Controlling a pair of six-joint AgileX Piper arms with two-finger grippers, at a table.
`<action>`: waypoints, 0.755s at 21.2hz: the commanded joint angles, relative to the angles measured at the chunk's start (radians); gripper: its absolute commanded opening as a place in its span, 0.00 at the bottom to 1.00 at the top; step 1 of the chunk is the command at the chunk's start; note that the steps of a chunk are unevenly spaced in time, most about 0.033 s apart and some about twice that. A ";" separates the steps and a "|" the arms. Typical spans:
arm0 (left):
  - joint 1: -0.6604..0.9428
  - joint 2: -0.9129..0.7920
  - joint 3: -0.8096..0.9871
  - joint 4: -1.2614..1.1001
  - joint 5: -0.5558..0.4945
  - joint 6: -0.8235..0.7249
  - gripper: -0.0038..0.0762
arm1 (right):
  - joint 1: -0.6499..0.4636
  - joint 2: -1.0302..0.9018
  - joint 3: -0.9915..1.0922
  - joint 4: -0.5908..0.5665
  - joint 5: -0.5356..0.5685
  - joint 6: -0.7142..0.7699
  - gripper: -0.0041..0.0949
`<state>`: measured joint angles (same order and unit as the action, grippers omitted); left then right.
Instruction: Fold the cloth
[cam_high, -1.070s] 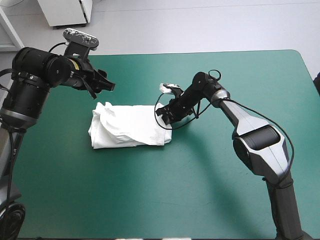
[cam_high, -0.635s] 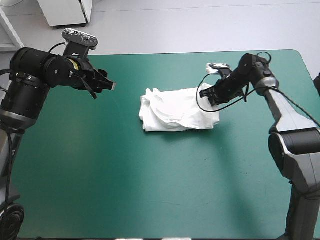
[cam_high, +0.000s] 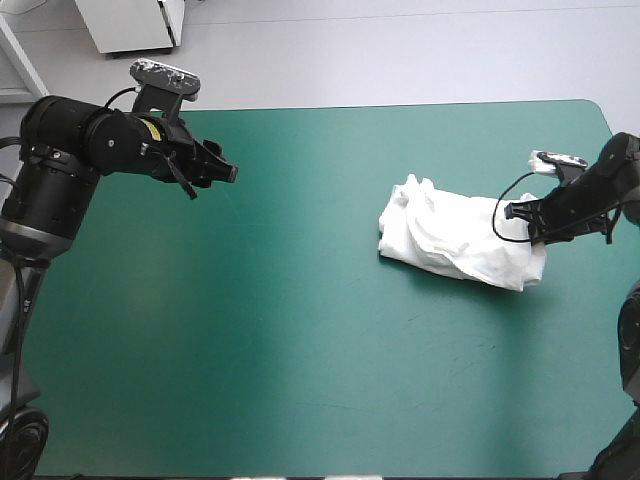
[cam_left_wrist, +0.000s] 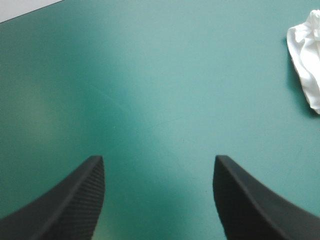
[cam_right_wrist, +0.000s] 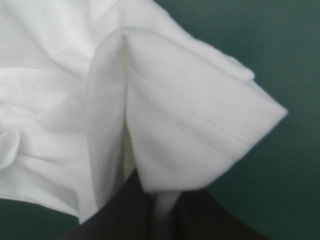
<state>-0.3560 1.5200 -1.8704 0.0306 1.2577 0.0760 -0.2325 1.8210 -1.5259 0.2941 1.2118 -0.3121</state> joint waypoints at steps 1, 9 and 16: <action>0.001 -0.041 -0.032 -0.038 0.024 0.007 0.61 | -0.075 -0.079 -0.009 -0.054 -0.003 -0.004 0.03; 0.001 -0.066 -0.032 -0.045 0.014 0.016 0.61 | -0.224 -0.086 0.048 -0.105 -0.044 -0.024 0.03; 0.001 -0.084 -0.032 -0.045 0.014 0.016 0.61 | -0.254 -0.086 0.076 -0.221 -0.094 0.062 0.11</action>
<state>-0.3560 1.4837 -1.8704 0.0000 1.2577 0.0914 -0.4588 1.7902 -1.4283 0.0897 1.1335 -0.2606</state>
